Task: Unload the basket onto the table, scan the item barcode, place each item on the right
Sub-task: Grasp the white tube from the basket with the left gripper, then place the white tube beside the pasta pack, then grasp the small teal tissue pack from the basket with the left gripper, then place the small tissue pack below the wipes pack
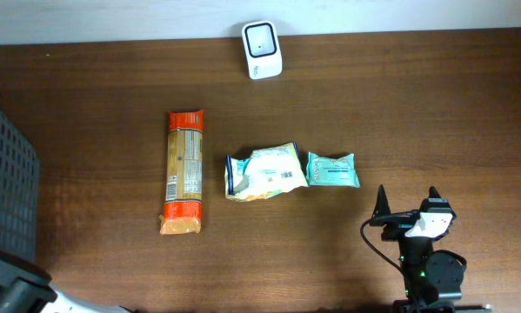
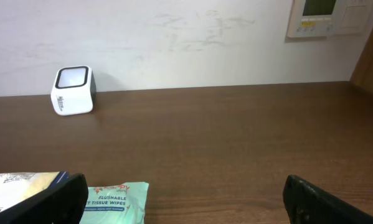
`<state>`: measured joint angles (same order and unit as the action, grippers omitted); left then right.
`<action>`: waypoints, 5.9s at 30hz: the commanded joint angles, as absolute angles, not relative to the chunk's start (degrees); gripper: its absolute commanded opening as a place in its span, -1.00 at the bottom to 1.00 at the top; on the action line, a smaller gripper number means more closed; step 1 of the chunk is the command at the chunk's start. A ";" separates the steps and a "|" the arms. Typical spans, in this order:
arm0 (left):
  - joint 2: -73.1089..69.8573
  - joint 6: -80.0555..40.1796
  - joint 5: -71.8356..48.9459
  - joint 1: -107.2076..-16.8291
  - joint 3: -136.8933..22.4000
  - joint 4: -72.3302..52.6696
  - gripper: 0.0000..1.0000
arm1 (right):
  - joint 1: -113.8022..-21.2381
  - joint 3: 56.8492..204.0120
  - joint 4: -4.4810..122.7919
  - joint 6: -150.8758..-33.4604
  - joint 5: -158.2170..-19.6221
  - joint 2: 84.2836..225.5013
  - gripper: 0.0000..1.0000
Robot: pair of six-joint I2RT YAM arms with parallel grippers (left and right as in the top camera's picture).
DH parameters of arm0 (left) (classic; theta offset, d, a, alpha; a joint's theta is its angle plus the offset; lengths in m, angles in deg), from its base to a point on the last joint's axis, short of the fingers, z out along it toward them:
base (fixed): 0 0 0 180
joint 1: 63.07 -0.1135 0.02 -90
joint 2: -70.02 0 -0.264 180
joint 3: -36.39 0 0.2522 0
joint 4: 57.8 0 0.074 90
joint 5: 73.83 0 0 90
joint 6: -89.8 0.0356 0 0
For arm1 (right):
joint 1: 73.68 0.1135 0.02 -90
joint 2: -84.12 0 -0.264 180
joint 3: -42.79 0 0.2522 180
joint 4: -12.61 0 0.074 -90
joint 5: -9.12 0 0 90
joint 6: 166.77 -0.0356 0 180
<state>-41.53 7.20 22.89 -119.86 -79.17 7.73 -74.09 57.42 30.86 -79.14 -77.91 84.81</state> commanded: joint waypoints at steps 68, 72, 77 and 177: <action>-34.88 -2.53 18.41 -67.21 -56.66 3.29 0.98 | -74.46 57.20 31.36 -78.70 -77.22 84.52 0.98; -31.30 -1.87 18.98 -69.50 -78.56 15.78 0.98 | -74.46 57.20 31.36 -78.70 -77.22 84.52 0.97; -27.76 2.21 19.29 -79.01 -99.63 23.67 0.99 | -74.46 57.20 31.36 -78.70 -77.22 84.52 0.97; -29.31 -13.02 26.96 -75.17 -112.02 32.28 0.78 | -74.46 57.20 31.36 -78.70 -77.22 84.52 0.97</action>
